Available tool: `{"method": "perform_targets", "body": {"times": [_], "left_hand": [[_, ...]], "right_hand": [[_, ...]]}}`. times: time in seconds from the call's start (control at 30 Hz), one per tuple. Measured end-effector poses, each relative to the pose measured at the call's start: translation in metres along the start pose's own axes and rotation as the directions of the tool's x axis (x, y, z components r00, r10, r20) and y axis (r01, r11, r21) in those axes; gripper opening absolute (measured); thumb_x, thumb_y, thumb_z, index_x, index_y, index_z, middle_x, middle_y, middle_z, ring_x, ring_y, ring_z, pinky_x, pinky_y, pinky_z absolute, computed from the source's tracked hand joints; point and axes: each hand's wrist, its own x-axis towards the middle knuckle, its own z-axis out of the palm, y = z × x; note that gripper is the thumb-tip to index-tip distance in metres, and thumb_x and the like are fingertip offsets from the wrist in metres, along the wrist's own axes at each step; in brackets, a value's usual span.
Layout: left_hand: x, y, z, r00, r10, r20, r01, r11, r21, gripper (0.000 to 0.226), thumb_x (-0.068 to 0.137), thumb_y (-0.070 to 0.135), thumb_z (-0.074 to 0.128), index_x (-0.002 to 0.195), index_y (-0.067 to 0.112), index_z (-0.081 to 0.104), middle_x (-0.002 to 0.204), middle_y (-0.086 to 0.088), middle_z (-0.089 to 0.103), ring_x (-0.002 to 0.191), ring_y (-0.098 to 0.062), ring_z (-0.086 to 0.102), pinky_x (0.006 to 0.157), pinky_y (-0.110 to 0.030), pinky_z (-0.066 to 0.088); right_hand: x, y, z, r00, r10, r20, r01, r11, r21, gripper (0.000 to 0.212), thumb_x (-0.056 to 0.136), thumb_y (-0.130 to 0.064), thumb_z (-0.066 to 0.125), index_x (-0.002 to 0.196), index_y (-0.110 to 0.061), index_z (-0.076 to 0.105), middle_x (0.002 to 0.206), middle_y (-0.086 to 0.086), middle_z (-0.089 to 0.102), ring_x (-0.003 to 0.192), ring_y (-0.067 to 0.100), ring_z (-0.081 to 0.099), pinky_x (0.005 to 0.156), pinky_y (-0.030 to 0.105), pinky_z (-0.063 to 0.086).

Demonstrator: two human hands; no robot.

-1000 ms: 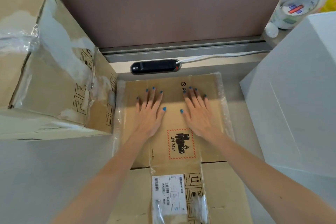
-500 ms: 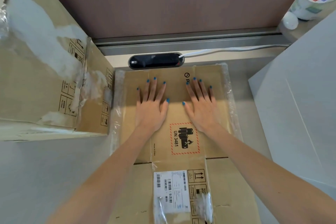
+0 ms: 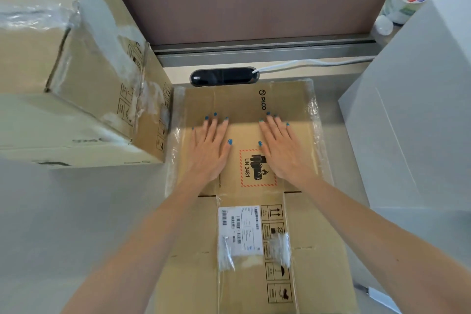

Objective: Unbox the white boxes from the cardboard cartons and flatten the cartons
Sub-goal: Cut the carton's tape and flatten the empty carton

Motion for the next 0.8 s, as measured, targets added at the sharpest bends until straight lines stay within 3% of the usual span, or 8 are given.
{"method": "perform_targets", "body": {"times": [0.1,0.23,0.5,0.8], "left_hand": [[-0.039,-0.001,0.009,1.000,-0.016,0.000,0.016,1.000,0.001,0.066,0.095,0.054,0.001,0.157,0.033,-0.008,0.164,0.005,-0.017,0.150,-0.015,-0.021,0.122,-0.047,-0.010],[-0.084,0.000,0.022,0.999,-0.027,-0.030,0.028,0.999,0.035,0.063,0.099,0.052,0.007,0.158,0.033,-0.005,0.165,0.005,-0.015,0.150,-0.015,-0.019,0.123,-0.046,-0.009],[-0.130,0.004,0.044,0.997,-0.016,-0.071,0.024,0.994,0.111,0.062,0.100,0.052,0.007,0.158,0.032,0.000,0.165,0.002,-0.011,0.151,-0.018,-0.017,0.124,-0.049,-0.002],[-0.129,0.003,0.056,0.987,-0.012,-0.160,0.030,0.993,0.111,0.061,0.102,0.048,0.024,0.159,0.033,0.006,0.167,0.001,-0.003,0.152,-0.016,-0.012,0.124,-0.048,-0.001]], "right_hand": [[-0.037,-0.006,0.008,1.000,-0.012,0.021,0.012,1.000,-0.009,0.058,0.102,-0.038,0.011,0.154,-0.016,-0.003,0.161,0.005,-0.008,0.149,0.021,-0.008,0.121,0.042,0.005],[-0.077,-0.017,0.020,1.000,0.013,-0.011,-0.013,1.000,0.011,0.058,0.101,-0.039,0.004,0.154,-0.015,-0.001,0.161,0.004,-0.005,0.148,0.020,-0.009,0.121,0.041,0.004],[-0.124,-0.017,0.048,1.000,0.007,0.013,-0.007,1.000,0.028,0.063,0.098,-0.048,0.000,0.153,-0.018,-0.011,0.160,0.003,-0.017,0.145,0.018,-0.024,0.119,0.042,-0.008],[-0.125,-0.017,0.062,0.995,0.029,-0.098,-0.024,0.998,0.053,0.062,0.101,-0.047,0.015,0.155,-0.019,0.000,0.162,0.002,-0.005,0.148,0.016,-0.013,0.122,0.043,0.003]]}}
